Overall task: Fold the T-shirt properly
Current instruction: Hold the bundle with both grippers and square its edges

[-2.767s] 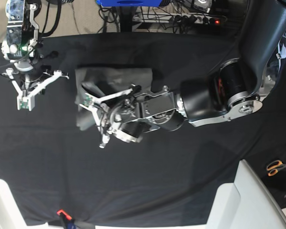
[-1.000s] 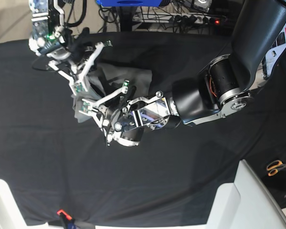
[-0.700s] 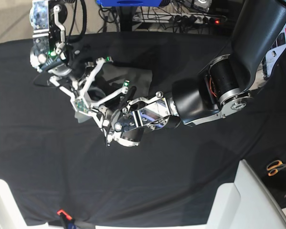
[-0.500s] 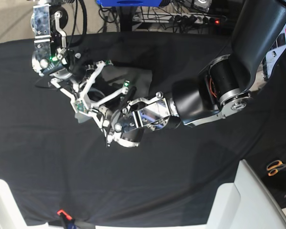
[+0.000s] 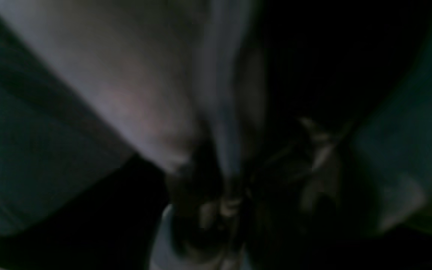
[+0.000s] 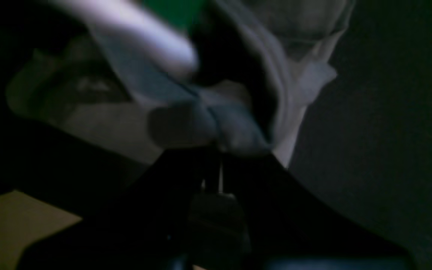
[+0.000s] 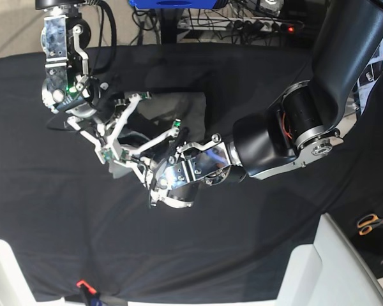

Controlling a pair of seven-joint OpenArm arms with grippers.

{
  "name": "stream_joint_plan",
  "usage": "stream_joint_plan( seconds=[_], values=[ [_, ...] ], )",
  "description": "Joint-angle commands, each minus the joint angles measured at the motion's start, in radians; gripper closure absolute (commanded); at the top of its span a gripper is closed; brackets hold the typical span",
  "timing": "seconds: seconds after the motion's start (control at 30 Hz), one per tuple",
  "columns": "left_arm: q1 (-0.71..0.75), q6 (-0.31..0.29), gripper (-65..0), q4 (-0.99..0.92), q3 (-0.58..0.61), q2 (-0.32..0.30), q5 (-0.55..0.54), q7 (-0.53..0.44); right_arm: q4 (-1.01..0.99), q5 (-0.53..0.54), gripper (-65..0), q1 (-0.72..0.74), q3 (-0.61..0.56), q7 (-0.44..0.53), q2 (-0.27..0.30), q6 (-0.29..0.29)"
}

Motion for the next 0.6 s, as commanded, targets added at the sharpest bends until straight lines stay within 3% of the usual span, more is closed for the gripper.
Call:
stream_joint_plan(
  seconds=[0.0,0.13,0.23,0.57],
  values=[
    [-0.031,-0.004,-24.5,0.007,-0.008,0.005,0.003,0.004,0.009,0.007,0.0,0.02,-0.002,0.02,-0.006,0.003],
    [-0.037,-0.004,-27.2,0.007,-0.008,0.005,0.003,0.005,-0.028,0.007,0.0,0.038,-0.007,0.023,-0.01,0.003],
    [-0.039,-0.004,-32.6,0.007,-0.008,0.005,0.005,0.005,-0.05,0.007,0.0,0.047,-0.007,0.026,-0.024,0.003],
    [-0.057,-0.004,-58.3,0.005,-0.007,0.003,0.005,0.005,-0.056,0.007,0.0,0.084,-0.007,0.026,-0.029,0.003]
  ],
)
